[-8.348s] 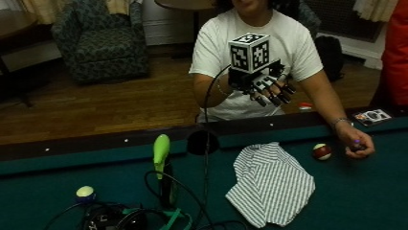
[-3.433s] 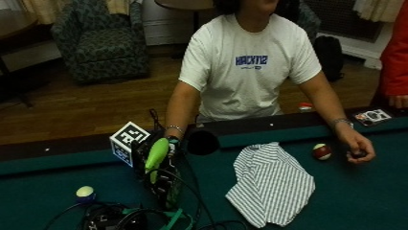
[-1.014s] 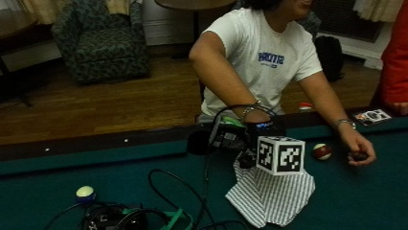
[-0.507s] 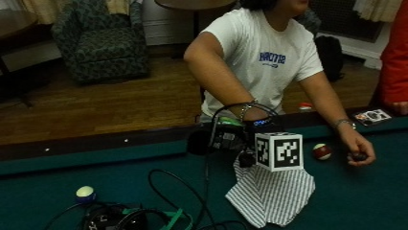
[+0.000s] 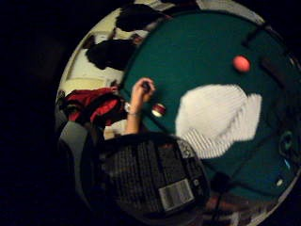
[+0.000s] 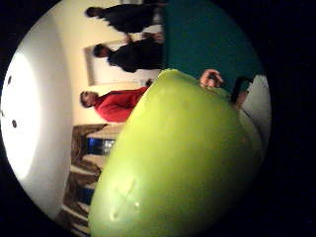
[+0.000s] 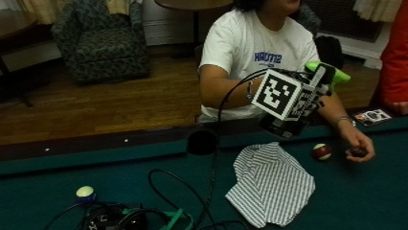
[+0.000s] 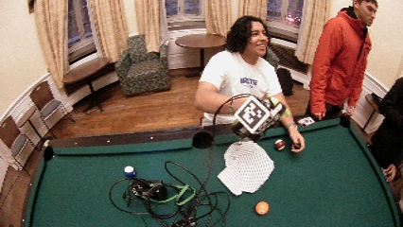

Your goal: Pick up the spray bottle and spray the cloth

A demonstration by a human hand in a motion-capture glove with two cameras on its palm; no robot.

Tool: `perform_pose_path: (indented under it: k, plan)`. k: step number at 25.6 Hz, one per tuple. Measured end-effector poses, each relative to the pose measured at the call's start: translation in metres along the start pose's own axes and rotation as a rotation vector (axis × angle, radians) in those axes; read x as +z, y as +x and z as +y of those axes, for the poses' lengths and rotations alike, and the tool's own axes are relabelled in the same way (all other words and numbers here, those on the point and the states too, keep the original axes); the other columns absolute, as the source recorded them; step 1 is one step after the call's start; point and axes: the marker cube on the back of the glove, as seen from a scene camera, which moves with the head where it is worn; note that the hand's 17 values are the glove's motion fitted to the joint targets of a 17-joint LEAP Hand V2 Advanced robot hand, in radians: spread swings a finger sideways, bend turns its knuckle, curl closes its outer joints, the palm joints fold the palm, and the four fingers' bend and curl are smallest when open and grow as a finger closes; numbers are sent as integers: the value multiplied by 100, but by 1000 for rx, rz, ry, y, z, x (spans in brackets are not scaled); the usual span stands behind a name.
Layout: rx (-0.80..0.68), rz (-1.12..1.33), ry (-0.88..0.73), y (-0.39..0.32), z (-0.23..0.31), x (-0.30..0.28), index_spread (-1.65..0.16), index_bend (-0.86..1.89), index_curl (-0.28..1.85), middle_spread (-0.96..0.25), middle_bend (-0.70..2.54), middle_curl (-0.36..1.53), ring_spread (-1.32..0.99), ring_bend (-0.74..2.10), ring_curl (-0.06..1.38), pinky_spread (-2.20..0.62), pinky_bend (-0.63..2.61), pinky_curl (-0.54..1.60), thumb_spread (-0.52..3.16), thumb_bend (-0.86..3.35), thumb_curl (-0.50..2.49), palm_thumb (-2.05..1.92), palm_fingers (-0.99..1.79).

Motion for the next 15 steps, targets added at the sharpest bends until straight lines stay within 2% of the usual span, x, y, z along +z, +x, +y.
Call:
perform_pose_path:
  k: [2, 5, 10, 15]
  plan:
    - [-98, -133, 74, -4, -8, 11, -25, 47, 59, -18, 73, 56, -21, 74, 49, -30, 37, 38, 40, -3, 83, 88, 140]
    - [-162, -251, 172, 9, -33, 39, -25, 48, 60, -18, 73, 57, -21, 74, 49, -30, 37, 38, 40, -3, 83, 88, 140]
    - [-157, -202, 290, 58, -81, 100, -25, 49, 60, -19, 73, 56, -21, 73, 49, -30, 37, 38, 39, -3, 84, 88, 140]
    - [-125, -148, 336, 98, -103, 157, -25, 49, 60, -18, 73, 56, -21, 74, 49, -31, 37, 38, 38, -3, 85, 88, 140]
